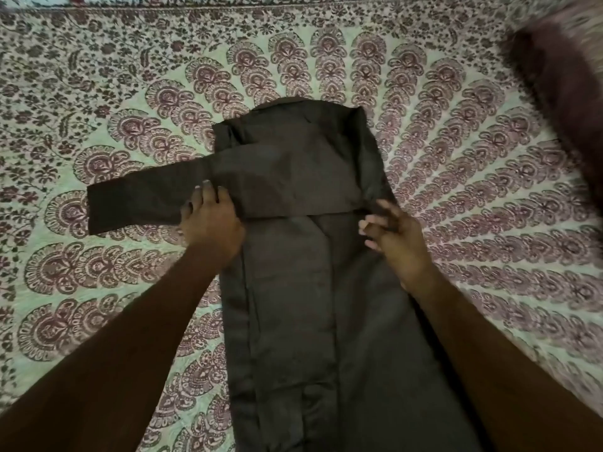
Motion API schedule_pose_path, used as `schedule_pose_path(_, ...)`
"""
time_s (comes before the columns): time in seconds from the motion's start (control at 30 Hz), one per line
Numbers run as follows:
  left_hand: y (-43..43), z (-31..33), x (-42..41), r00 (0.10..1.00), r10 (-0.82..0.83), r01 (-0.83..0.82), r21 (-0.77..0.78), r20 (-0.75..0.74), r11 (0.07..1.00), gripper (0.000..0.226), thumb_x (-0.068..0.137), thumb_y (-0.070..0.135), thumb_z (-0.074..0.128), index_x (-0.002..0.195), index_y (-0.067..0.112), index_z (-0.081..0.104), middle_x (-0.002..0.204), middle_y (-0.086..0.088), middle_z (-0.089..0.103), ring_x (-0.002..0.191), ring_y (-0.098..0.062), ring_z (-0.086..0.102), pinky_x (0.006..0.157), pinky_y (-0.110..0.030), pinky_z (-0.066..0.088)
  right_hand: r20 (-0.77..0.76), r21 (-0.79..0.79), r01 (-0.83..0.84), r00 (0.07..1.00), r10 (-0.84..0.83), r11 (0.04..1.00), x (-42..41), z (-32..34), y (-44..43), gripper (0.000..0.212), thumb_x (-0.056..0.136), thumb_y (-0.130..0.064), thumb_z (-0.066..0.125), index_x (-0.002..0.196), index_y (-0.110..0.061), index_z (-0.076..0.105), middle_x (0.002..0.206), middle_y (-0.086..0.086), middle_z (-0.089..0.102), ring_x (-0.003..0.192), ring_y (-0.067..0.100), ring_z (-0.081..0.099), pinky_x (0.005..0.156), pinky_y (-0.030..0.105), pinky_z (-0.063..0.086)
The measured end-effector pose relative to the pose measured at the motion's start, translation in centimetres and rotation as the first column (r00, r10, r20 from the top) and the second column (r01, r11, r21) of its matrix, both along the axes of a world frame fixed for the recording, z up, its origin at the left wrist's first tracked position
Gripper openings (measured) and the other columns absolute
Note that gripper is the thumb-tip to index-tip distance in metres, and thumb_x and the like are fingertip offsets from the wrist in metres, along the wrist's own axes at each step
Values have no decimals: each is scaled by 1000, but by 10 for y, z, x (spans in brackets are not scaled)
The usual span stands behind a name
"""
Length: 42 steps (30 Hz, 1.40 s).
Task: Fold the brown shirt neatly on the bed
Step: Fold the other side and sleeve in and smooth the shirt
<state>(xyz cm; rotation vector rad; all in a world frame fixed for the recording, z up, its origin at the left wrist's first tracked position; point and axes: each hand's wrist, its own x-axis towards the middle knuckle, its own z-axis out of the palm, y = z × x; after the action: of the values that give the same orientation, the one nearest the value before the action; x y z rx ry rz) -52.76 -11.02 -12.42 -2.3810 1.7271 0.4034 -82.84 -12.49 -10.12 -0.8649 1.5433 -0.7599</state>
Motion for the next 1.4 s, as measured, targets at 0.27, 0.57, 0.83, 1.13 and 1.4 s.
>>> schedule_pose_path(0.27,28,-6,-145,713,-554,599,-37,-430,800,70,97,49,47,161,35,21,172,3,8,155,-28,19,119,-57,33,-779,188,-229,557,287,955,-84,-21,103,62,86,-51,75,135,-22,51,139,15,37,126,41,40,102,57,45)
schedule_pose_path(0.57,68,10,-238,740,-96,141,14,-665,990,48,100,26,58,146,19,44,121,-13,58,117,-34,58,100,-46,51,-711,164,-520,527,466,838,-114,-12,161,66,83,-17,70,144,-19,45,131,12,44,109,35,58,88,44,57)
schedule_pose_path(0.83,165,7,-310,338,363,-98,351,-868,931,32,103,9,56,131,21,63,92,-8,59,86,-18,57,81,-35,53,-599,56,-403,718,354,913,-167,-17,258,37,102,-36,53,130,-14,63,124,12,50,99,26,58,86,27,45)
schedule_pose_path(1.13,227,3,-328,546,380,-382,182,-746,906,59,81,17,78,137,23,61,129,-7,66,110,-27,68,100,-41,55,-481,159,-381,776,408,911,-209,-23,288,19,99,-19,56,108,-12,71,108,14,66,91,29,66,85,44,57)
schedule_pose_path(1.4,272,0,-332,634,304,-326,111,-711,939,47,83,-6,71,126,15,67,122,-7,63,80,-17,67,68,-1,43,-480,180,-437,743,466,881,-196,-28,305,20,86,-32,79,90,-19,64,92,4,62,85,26,62,72,31,42)
